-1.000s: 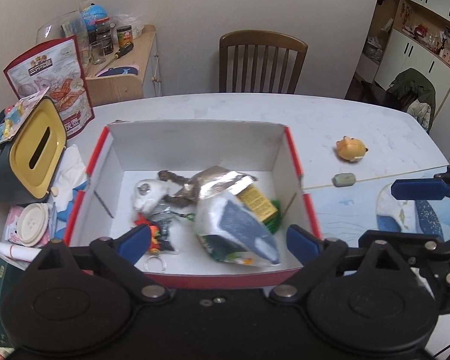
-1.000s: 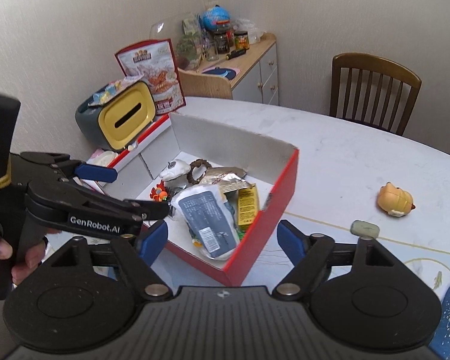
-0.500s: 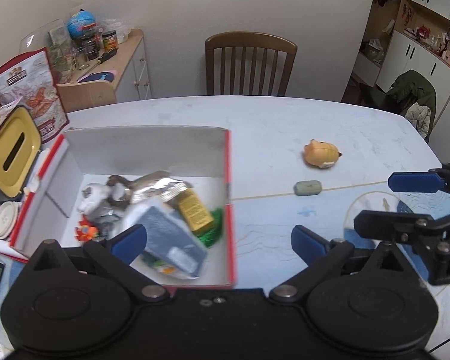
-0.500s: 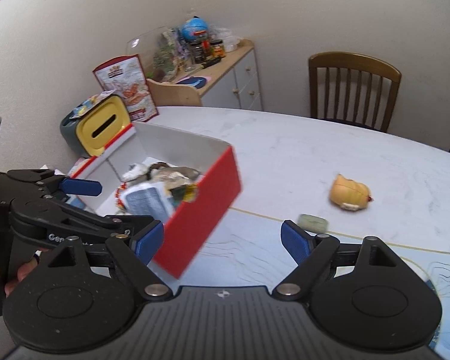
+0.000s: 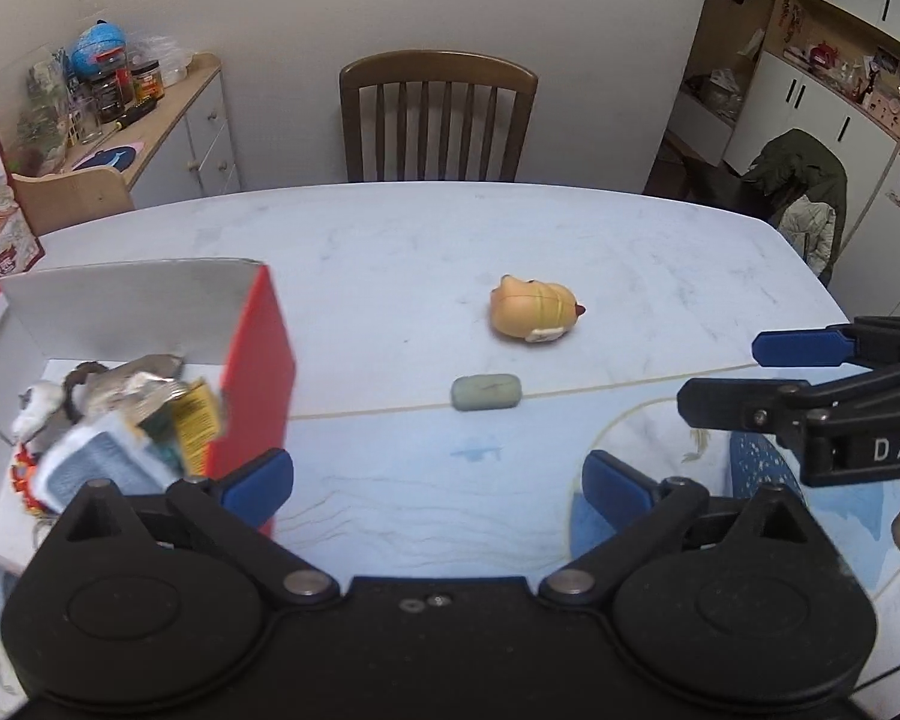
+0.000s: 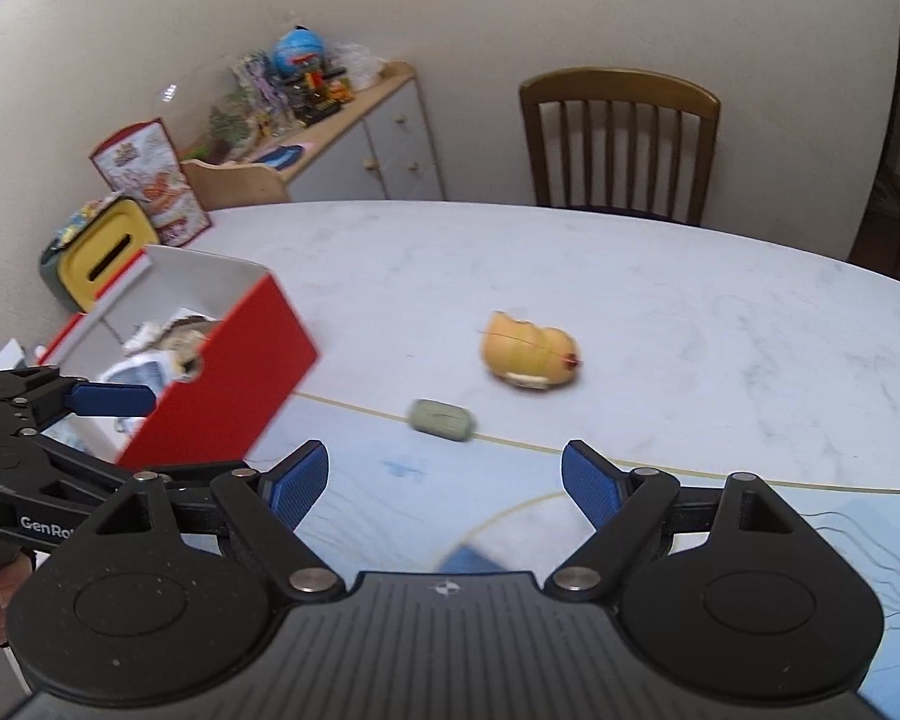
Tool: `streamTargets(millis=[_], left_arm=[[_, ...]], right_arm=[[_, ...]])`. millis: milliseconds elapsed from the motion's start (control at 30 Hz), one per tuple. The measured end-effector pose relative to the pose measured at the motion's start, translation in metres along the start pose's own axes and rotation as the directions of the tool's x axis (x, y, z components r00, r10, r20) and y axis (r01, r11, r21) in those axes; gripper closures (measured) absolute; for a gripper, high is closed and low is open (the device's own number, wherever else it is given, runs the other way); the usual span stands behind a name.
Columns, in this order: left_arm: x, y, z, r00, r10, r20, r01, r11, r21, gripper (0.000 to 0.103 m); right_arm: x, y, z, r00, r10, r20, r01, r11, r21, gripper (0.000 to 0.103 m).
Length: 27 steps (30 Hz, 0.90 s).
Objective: Organize objects
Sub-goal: 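Withdraw both grippers from the box toward the eraser and orange plush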
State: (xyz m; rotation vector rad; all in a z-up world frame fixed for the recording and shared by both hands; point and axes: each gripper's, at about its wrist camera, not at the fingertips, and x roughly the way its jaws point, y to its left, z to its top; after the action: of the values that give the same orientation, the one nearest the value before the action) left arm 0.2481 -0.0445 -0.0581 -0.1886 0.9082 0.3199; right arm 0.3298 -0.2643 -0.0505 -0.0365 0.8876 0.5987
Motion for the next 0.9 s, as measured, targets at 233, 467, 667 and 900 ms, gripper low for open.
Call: streamTargets(millis=[233, 467, 667, 900], left_arm=[[0.037, -0.01, 0.006, 1.0, 0.012, -0.026, -0.014, 0.998, -0.063, 0.001], [0.075, -0.017, 0.013, 0.999, 0.03, -0.031, -0.033, 0.995, -0.09, 0.001], [0.106, -0.023, 0.017, 0.998, 0.051, -0.039, -0.054, 0.995, -0.079, 0.001], [0.136, -0.027, 0.019, 0.997, 0.062, -0.055, -0.065, 0.996, -0.068, 0.001]], right_arm=[[0.026, -0.03, 0.015, 0.999, -0.019, -0.033, 0.018, 0.999, -0.034, 0.018], [0.069, -0.048, 0.034, 0.997, -0.014, -0.073, 0.01, 0.998, -0.055, 0.018], [0.107, -0.053, 0.052, 0.996, 0.006, -0.085, -0.008, 1.0, -0.023, 0.018], [0.148, -0.053, 0.065, 0.994, 0.016, -0.112, -0.017, 1.0, -0.017, 0.018]])
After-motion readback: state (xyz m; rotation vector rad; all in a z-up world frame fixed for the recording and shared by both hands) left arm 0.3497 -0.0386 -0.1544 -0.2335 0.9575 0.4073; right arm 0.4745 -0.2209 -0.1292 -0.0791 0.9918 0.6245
